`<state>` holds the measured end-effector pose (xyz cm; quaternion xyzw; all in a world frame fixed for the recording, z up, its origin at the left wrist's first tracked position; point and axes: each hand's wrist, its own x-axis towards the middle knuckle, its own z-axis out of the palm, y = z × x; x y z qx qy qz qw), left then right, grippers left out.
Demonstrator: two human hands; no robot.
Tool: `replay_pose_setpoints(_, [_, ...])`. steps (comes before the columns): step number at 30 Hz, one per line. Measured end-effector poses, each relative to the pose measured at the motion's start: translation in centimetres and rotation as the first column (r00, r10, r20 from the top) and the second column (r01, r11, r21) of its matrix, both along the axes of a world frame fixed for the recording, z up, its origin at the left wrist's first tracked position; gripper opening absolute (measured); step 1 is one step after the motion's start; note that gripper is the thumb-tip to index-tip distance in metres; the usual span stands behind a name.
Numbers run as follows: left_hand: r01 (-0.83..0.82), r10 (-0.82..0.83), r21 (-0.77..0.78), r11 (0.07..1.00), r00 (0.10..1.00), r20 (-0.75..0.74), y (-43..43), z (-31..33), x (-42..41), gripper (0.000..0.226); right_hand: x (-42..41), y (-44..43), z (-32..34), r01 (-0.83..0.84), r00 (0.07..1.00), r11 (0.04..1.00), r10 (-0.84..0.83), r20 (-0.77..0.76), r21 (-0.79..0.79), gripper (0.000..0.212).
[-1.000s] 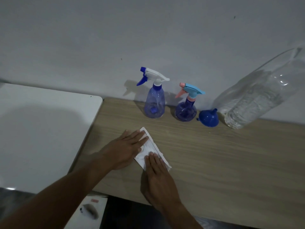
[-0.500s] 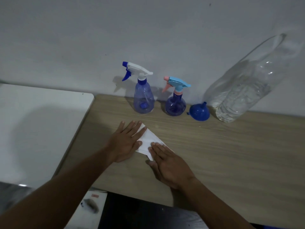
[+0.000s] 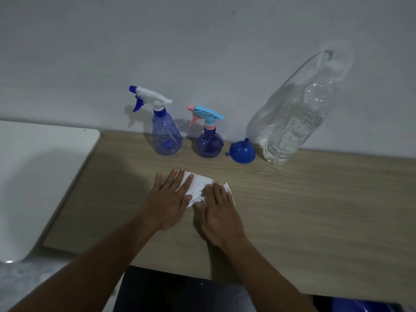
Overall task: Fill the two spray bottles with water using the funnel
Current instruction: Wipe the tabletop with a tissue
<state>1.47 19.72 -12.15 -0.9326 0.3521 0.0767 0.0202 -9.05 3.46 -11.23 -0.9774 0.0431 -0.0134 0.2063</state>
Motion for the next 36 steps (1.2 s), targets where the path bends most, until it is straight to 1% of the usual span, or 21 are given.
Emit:
replay_pose_setpoints(1, [-0.012,0.012,-0.002,1.0,1.0,-0.006,-0.3,0.1,-0.1,0.067,-0.2,-0.1,-0.4,-0.003,1.0,1.0,0.003,-0.017,-0.01,0.084])
replay_pose_setpoints(2, [-0.02,0.02,-0.005,1.0,1.0,-0.013,-0.6,0.1,-0.2,0.07,-0.5,-0.5,-0.6,-0.019,0.999,1.0,0.019,-0.026,-0.021,0.089])
replay_pose_setpoints(3, [-0.023,0.023,-0.007,1.0,0.999,-0.023,-0.9,0.1,-0.4,0.071,-0.8,-1.0,-0.5,-0.039,0.998,0.999,0.039,-0.039,-0.023,0.087])
replay_pose_setpoints(6, [0.008,-0.009,-0.012,1.0,0.999,-0.052,-2.3,0.0,-1.1,0.07,-0.9,-2.6,-0.3,-0.144,0.983,0.989,0.145,-0.109,0.021,0.067])
replay_pose_setpoints(8, [0.019,-0.018,0.02,1.0,0.998,-0.056,-3.4,0.1,-1.5,0.072,-0.7,-3.4,-0.3,-0.174,0.98,0.984,0.175,-0.093,0.023,0.065])
replay_pose_setpoints(10, [-0.007,0.01,0.057,0.998,0.998,-0.054,-4.4,0.2,-1.8,0.077,-0.7,-4.1,-0.4,-0.178,0.982,0.984,0.177,-0.069,-0.011,0.074])
replay_pose_setpoints(12, [-0.049,0.055,0.071,0.996,0.995,-0.081,-4.8,0.3,-2.1,0.081,-0.6,-4.7,-0.5,-0.193,0.978,0.981,0.191,-0.078,-0.017,0.089])
replay_pose_setpoints(13, [-0.056,0.062,0.069,0.996,0.994,-0.087,-4.7,0.4,-2.1,0.082,-0.5,-4.9,-0.4,-0.202,0.976,0.979,0.201,-0.079,-0.011,0.094])
replay_pose_setpoints(14, [-0.054,0.058,0.057,0.997,0.996,-0.073,-4.5,0.5,-2.2,0.082,-0.5,-5.1,-0.3,-0.209,0.976,0.978,0.208,-0.072,-0.008,0.093])
replay_pose_setpoints(18, [-0.02,0.021,0.042,0.999,1.0,-0.013,-3.7,0.4,-2.4,0.068,-0.8,-6.5,-0.2,-0.254,0.967,0.964,0.253,-0.024,-0.078,0.067])
replay_pose_setpoints(20, [-0.009,0.009,0.011,1.0,1.0,-0.013,-4.6,0.4,-3.0,0.068,-1.0,-7.4,-0.3,-0.275,0.961,0.952,0.278,0.001,-0.135,0.062])
replay_pose_setpoints(22, [-0.013,0.013,-0.024,1.0,0.999,-0.033,-6.1,0.4,-3.6,0.07,-1.2,-8.6,-0.1,-0.285,0.957,0.948,0.288,0.002,-0.139,0.061])
replay_pose_setpoints(25, [-0.011,0.011,-0.001,1.0,0.999,-0.051,-8.8,0.6,-4.0,0.071,-1.9,-11.1,0.1,-0.273,0.962,0.952,0.274,-0.009,-0.137,0.064])
replay_pose_setpoints(30, [0.067,-0.065,0.048,0.997,0.997,-0.044,-14.7,0.9,-4.9,0.079,-3.9,-16.8,0.2,-0.222,0.975,0.965,0.217,-0.048,-0.138,0.074])
replay_pose_setpoints(33, [0.077,-0.075,0.079,0.994,0.997,-0.03,-18.6,1.1,-5.7,0.082,-5.7,-20.8,0.1,-0.174,0.984,0.973,0.169,-0.047,-0.15,0.069])
replay_pose_setpoints(36, [0.103,-0.1,0.09,0.991,0.995,-0.029,-22.0,1.2,-6.9,0.076,-7.9,-24.2,-0.4,-0.138,0.99,0.973,0.129,-0.057,-0.186,0.062])
